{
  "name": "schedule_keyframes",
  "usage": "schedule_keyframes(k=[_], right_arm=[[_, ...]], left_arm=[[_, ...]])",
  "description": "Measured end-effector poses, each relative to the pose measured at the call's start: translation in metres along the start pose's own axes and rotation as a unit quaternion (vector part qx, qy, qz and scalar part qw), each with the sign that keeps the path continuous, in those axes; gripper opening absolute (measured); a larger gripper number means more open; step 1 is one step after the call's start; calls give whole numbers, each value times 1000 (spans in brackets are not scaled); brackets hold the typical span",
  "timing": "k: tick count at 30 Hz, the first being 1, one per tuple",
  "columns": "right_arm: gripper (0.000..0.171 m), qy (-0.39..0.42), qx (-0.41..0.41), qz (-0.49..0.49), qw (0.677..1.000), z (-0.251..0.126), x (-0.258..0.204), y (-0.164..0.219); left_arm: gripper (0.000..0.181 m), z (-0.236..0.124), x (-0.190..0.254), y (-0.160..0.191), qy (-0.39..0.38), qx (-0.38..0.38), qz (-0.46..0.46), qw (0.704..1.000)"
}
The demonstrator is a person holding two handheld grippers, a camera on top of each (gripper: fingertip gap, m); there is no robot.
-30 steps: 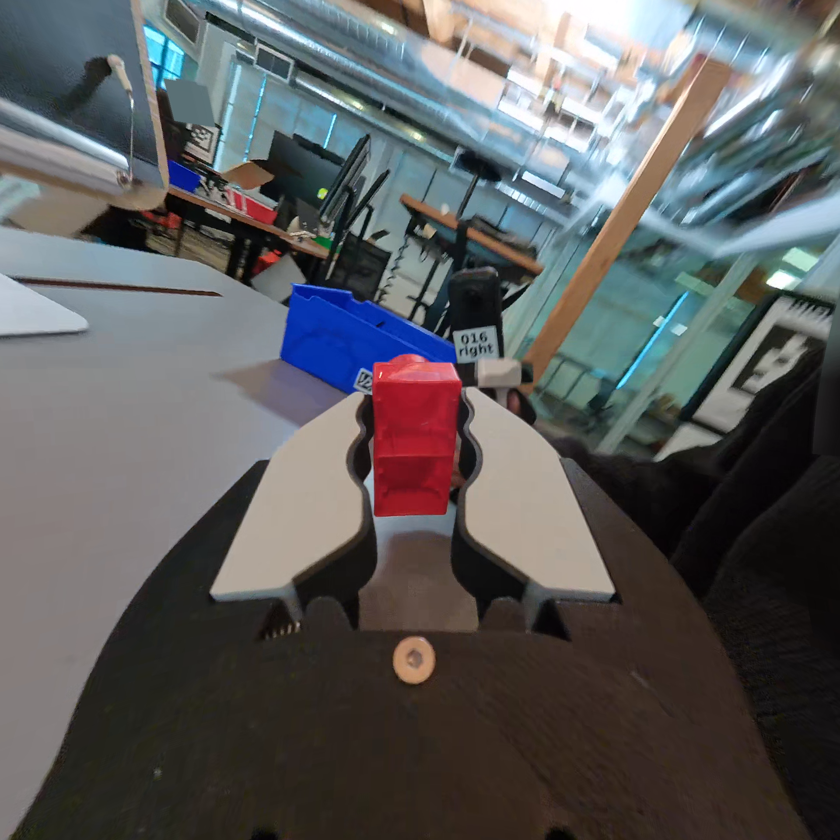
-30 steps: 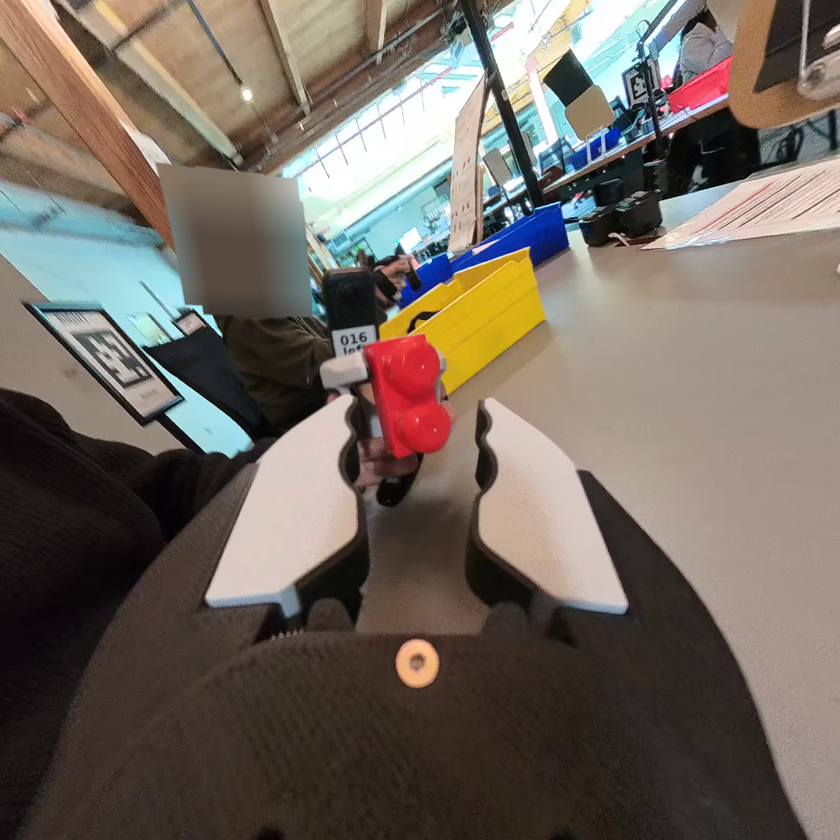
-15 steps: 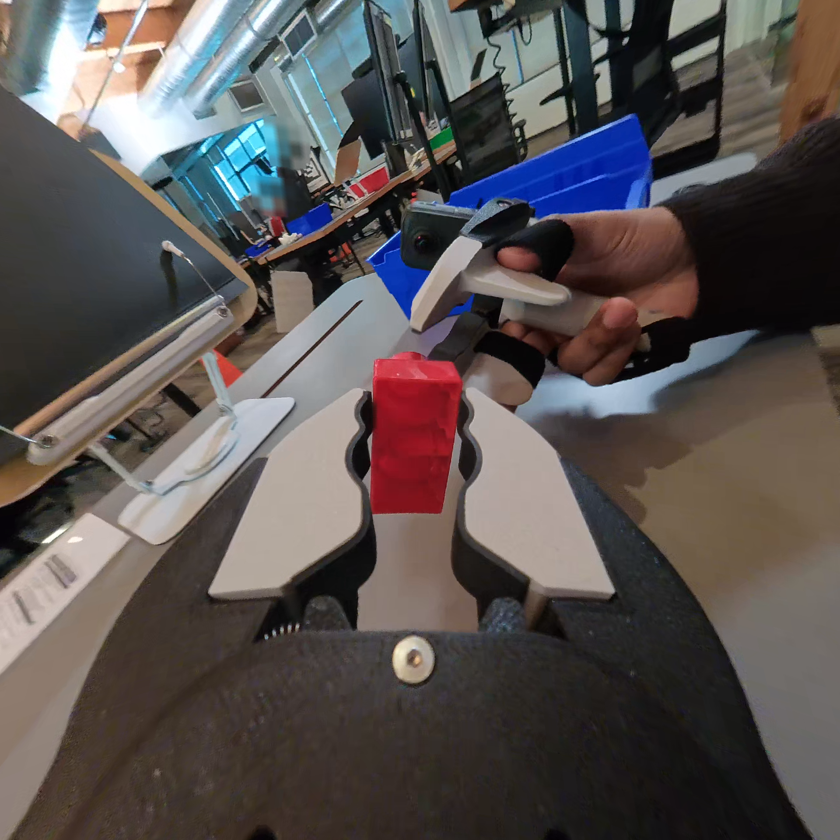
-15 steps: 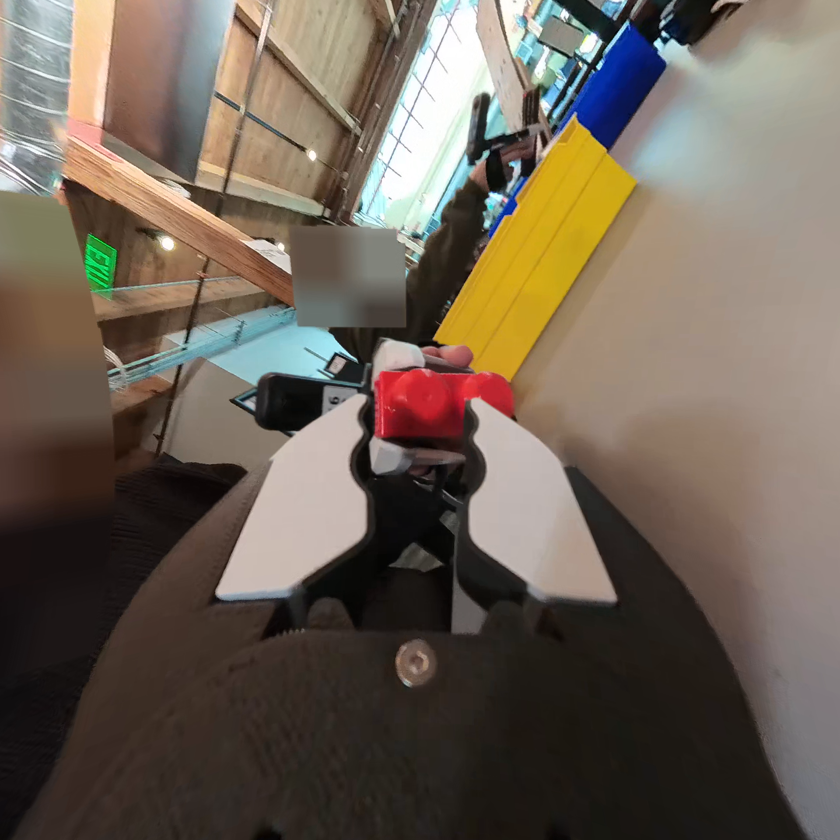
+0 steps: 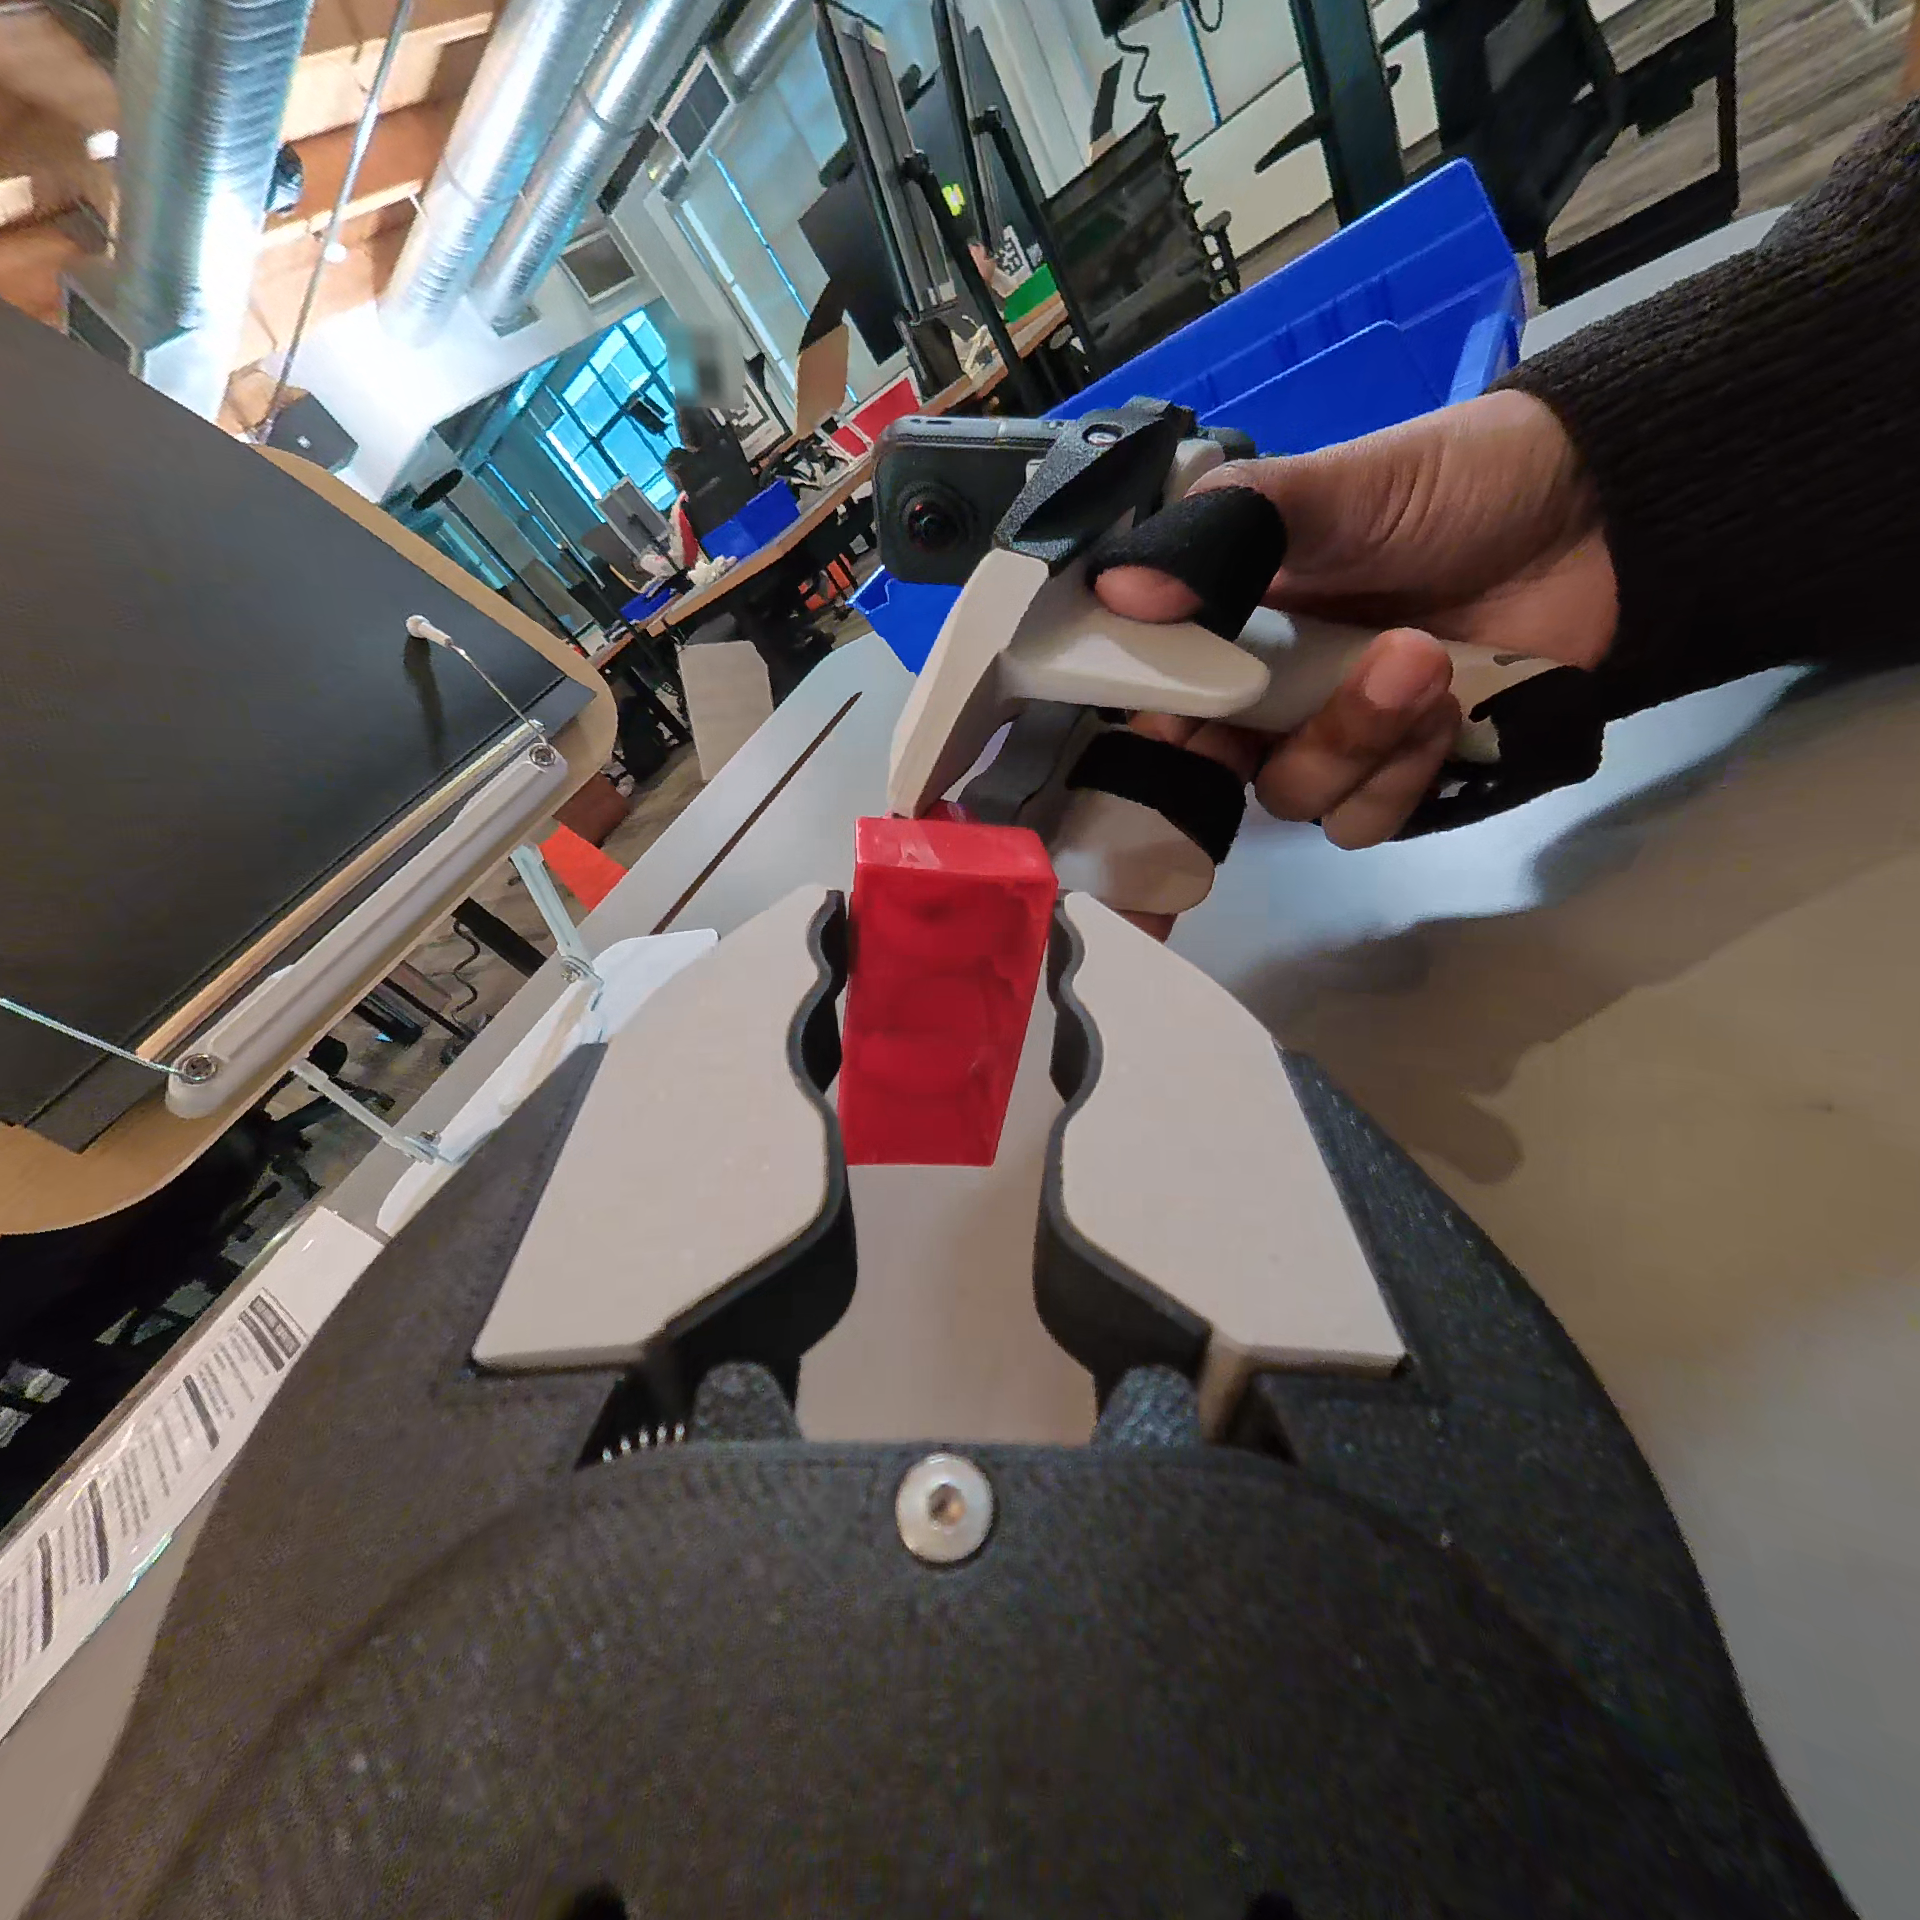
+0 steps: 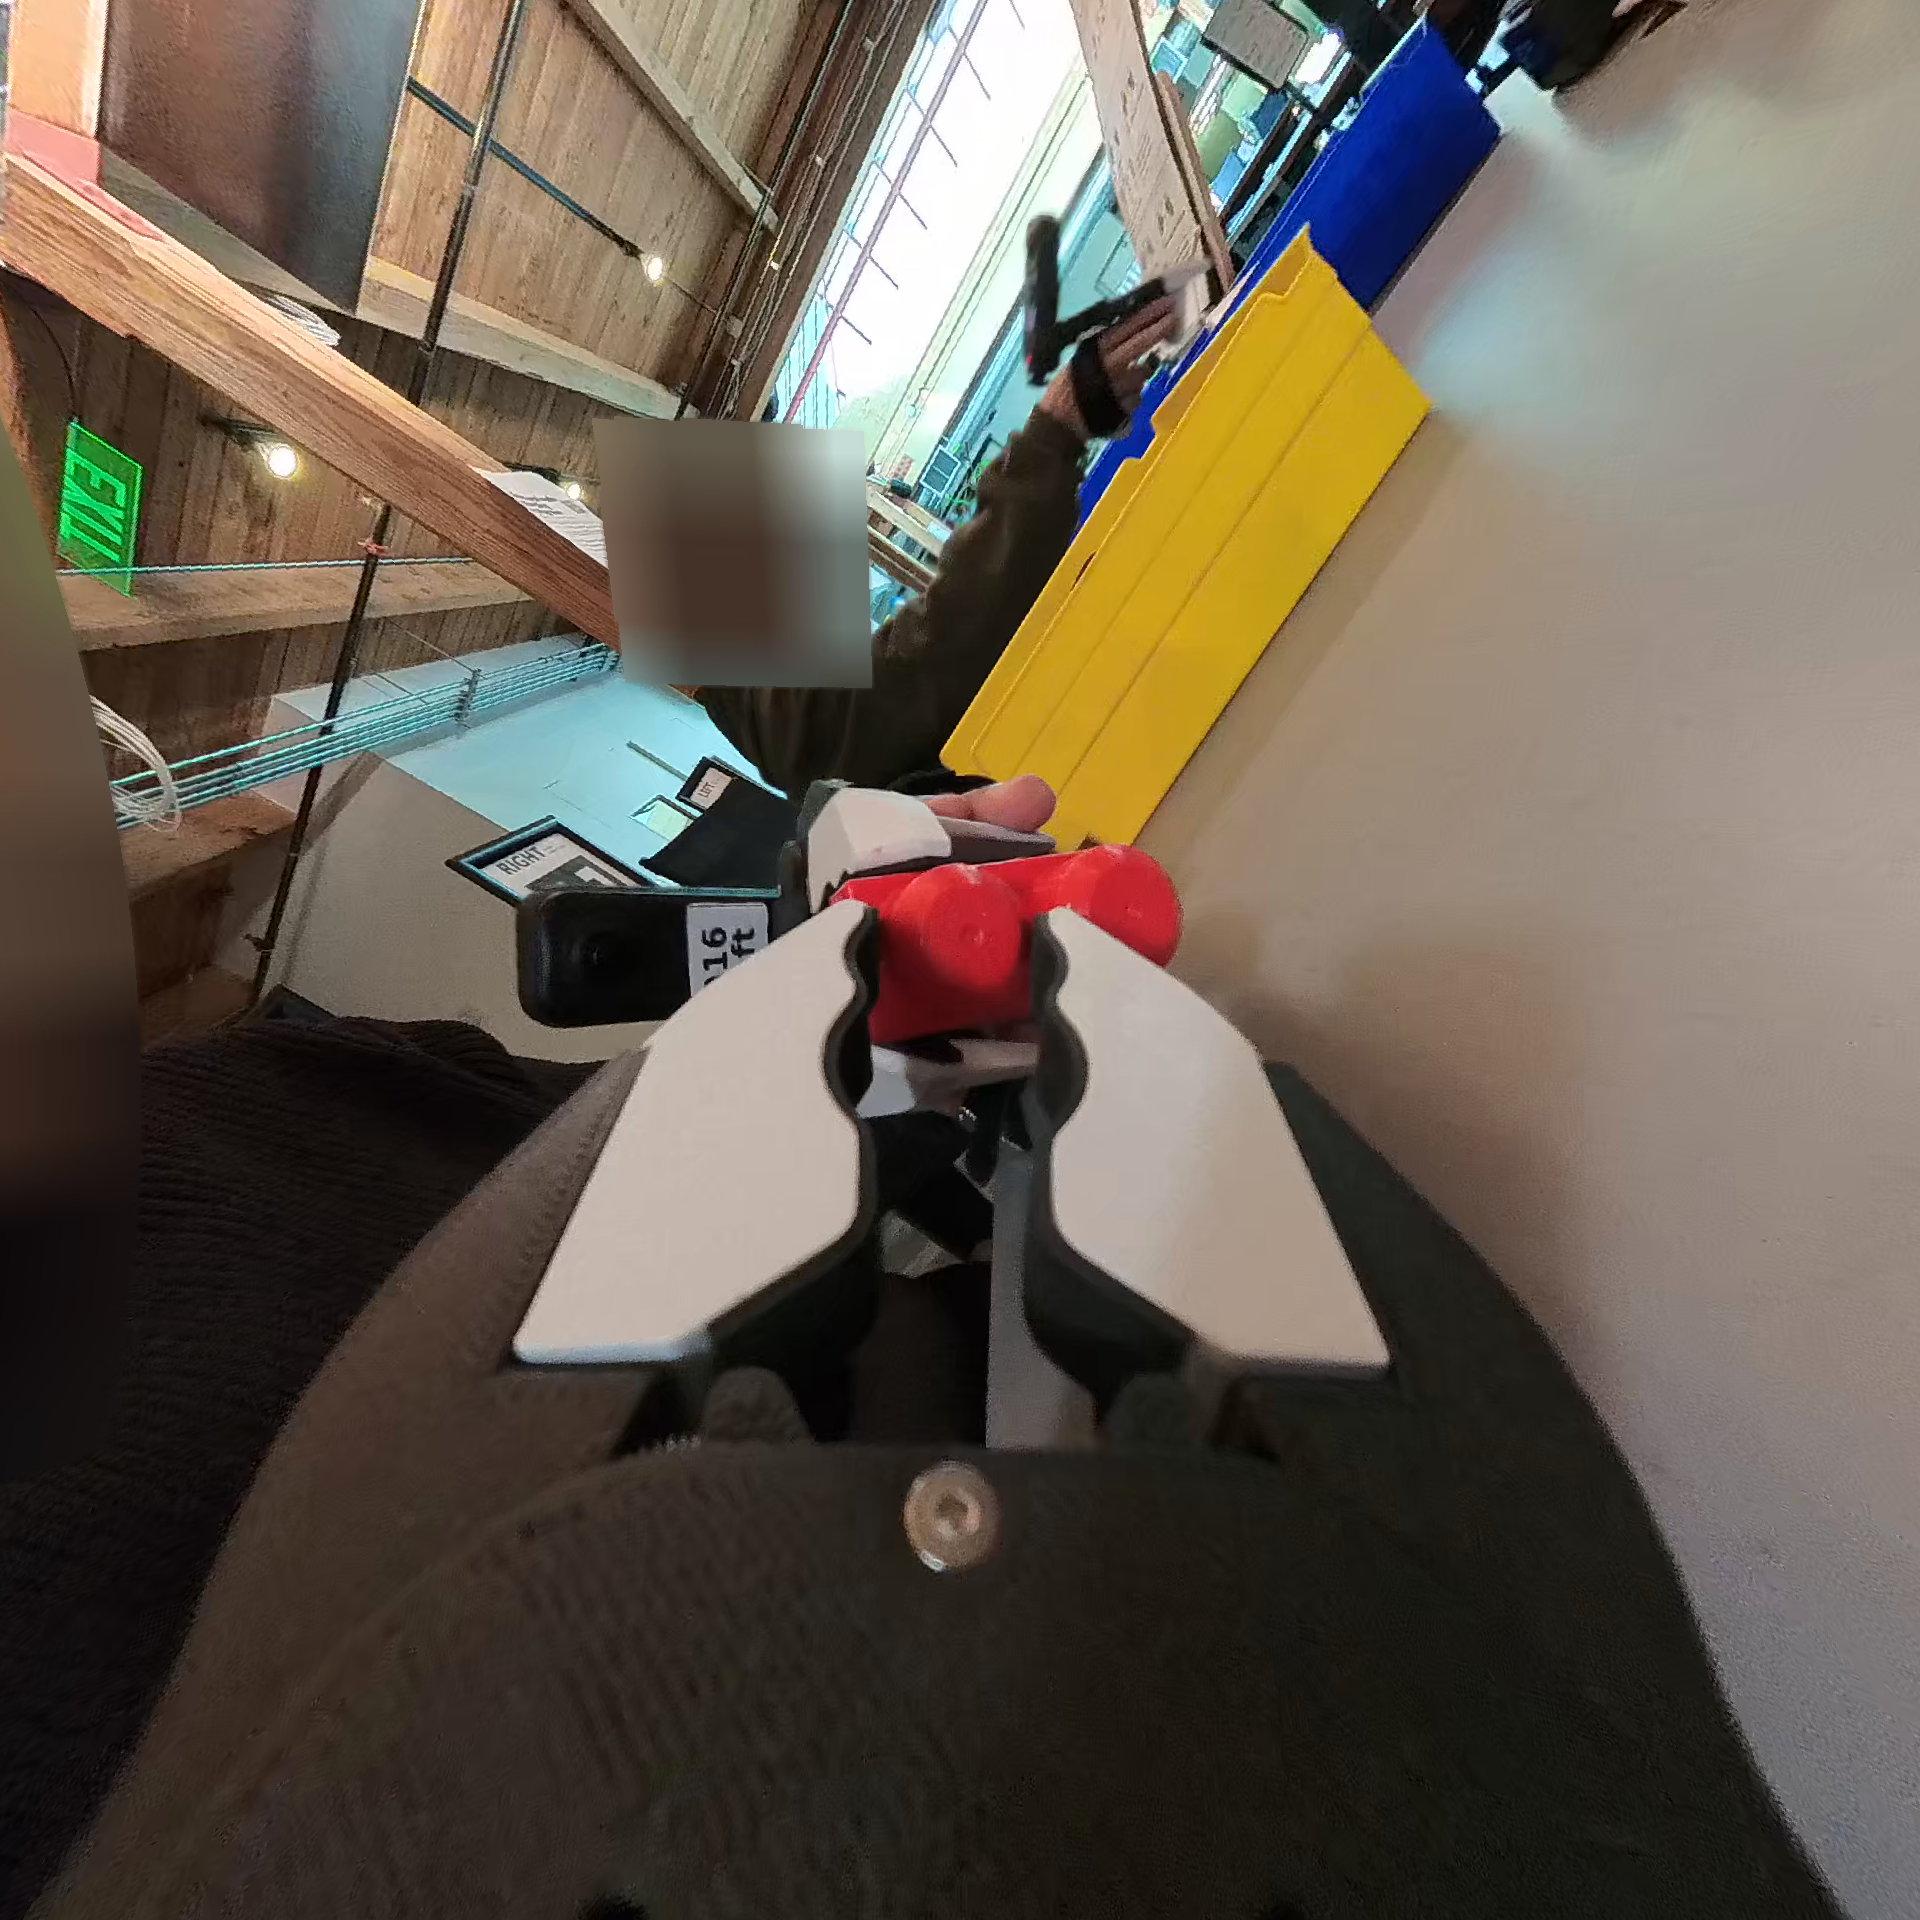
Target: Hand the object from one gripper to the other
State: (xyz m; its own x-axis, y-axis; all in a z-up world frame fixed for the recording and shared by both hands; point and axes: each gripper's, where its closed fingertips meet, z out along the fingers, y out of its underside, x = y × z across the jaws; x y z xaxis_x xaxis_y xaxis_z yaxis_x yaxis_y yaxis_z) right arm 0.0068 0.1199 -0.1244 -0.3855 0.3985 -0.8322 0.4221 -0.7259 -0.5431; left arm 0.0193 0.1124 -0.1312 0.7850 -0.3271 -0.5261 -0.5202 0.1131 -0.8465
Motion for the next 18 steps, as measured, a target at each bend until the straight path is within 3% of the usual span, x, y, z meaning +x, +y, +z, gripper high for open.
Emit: schedule_keyframes(k=[1,4,9,11,15,17,18], right_arm=[[28,3,3,-6,1000,0,0,-1],[28,13,33,-27,999,-6,-1,-11],[28,60,79,-119,988,-21,-3,-31],[28,81,78,-195,974,-21,-9,-32],[28,110,48,-344,931,-11,-21,-22],[28,107,44,-379,918,-5,-26,-17],[28,100,44,-379,919,-3,-28,-15]], left_arm=[[40,0,-1,0,-7,1,-1,1000],[78,1,-9,1,-29,3,-33,999],[118,5,-19,12,-7,-4,-198,980],[126,7,-20,16,28,0,-307,951],[131,5,-23,10,110,50,-504,855],[133,3,-27,6,115,74,-532,835],[133,2,-28,3,113,83,-522,841]])
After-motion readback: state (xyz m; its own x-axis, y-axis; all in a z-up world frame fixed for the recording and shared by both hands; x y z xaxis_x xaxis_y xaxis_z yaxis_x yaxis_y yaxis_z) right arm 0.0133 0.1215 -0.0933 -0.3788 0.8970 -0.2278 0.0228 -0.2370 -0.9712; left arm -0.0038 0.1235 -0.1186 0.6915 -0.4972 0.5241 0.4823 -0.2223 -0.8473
